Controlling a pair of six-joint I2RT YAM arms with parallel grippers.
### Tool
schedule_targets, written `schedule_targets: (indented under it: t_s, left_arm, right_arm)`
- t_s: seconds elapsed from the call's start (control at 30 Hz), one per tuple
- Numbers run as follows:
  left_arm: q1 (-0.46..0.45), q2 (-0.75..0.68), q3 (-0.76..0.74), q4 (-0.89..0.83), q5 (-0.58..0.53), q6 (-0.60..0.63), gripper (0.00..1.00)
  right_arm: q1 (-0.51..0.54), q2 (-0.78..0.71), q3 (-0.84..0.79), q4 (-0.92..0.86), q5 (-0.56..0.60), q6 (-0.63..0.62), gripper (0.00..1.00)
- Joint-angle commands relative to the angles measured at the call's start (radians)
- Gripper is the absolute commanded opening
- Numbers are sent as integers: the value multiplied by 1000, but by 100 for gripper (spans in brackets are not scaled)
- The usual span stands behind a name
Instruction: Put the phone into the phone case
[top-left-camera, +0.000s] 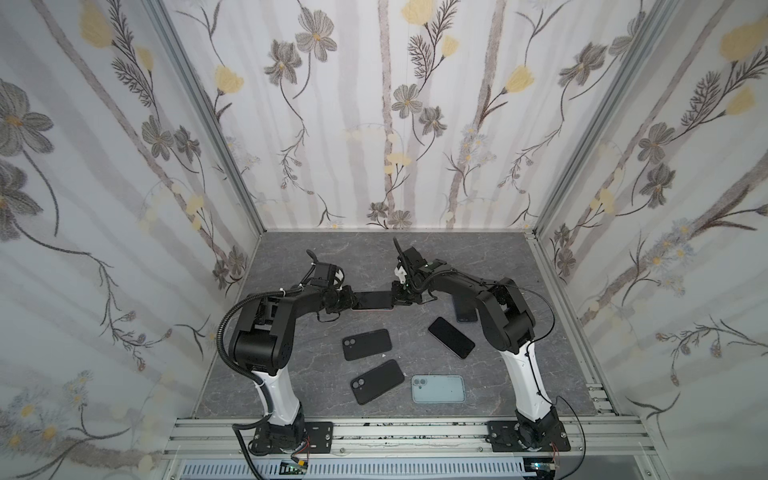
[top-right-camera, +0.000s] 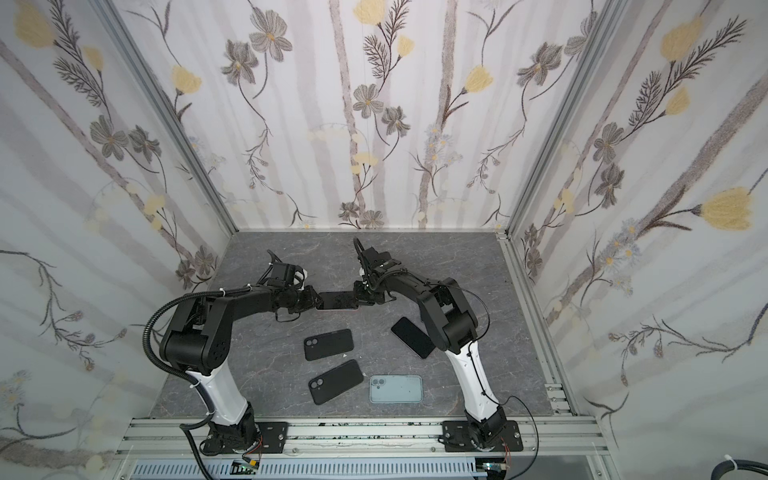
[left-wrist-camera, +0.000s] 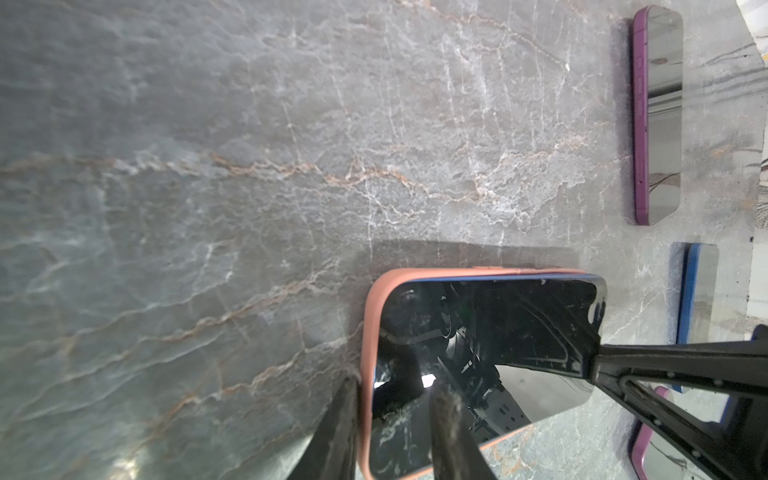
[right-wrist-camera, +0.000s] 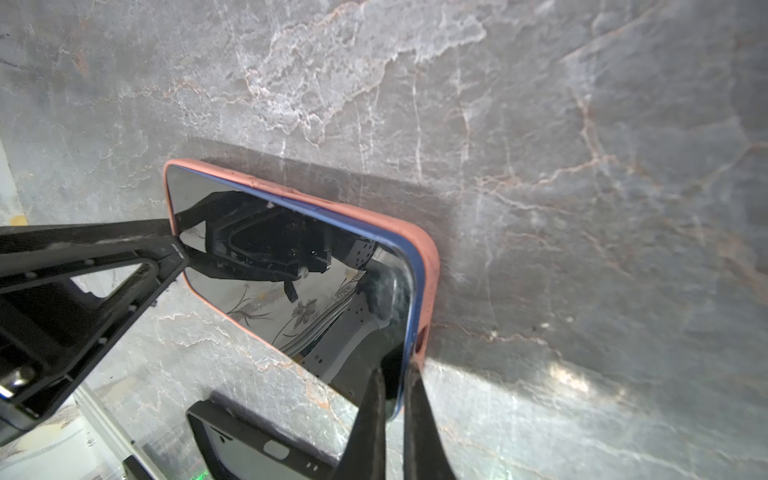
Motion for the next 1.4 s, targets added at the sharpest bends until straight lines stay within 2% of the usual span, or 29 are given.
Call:
schedule_targets:
  t_s: [0.0,0.57,0.93,1.03,1.17,1.37]
  left_arm:
    - [-4,-1,-4,-46,10,5,30]
    - [1,-7,-5,-53,-8,8,29]
    - [2,-6,-3,-55,-9,6,28]
    - [5,-6,-4,-55,-14,6,28]
    - [5,-9,-3,-51,-15,4,28]
    - [8,-21,18,-47,-10,-5,28]
  right_arm:
    - [28,161,-41,-150,184,-41,5]
    - [41,201,-40,-158,220,-39,3]
    - [44,203,-24,-170,239,-39,5]
    - [48,163,-3,-188,231,-38,7]
    - [47,81,83,-229,260,-32,16]
    - [37,65,268,-333,280,-62,21]
